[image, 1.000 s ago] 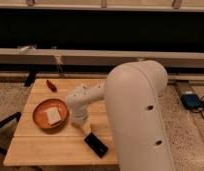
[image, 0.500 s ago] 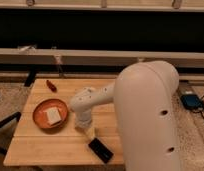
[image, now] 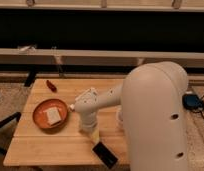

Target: Push the eraser across the table

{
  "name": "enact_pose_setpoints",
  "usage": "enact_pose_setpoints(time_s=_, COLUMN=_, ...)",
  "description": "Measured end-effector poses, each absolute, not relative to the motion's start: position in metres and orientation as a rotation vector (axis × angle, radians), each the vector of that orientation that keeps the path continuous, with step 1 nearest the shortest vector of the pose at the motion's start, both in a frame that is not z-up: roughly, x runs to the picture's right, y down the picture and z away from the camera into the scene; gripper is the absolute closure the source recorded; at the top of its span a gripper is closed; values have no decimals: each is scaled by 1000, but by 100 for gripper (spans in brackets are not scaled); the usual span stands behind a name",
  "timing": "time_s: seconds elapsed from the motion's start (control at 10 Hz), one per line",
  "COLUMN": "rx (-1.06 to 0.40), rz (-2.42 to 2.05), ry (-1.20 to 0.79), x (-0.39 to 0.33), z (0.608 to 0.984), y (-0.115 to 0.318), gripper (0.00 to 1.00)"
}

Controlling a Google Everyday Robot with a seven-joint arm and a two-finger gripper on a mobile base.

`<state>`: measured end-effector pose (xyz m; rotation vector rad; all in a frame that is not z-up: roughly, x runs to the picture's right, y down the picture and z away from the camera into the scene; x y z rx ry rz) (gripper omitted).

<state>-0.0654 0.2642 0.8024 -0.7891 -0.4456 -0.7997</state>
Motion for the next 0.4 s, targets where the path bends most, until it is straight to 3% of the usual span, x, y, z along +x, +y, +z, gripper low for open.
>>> enact_pose_setpoints(time_s=0.4, rx=-773, rz=-765, ry=-487, x=-53, z=796, y=261, gripper=20)
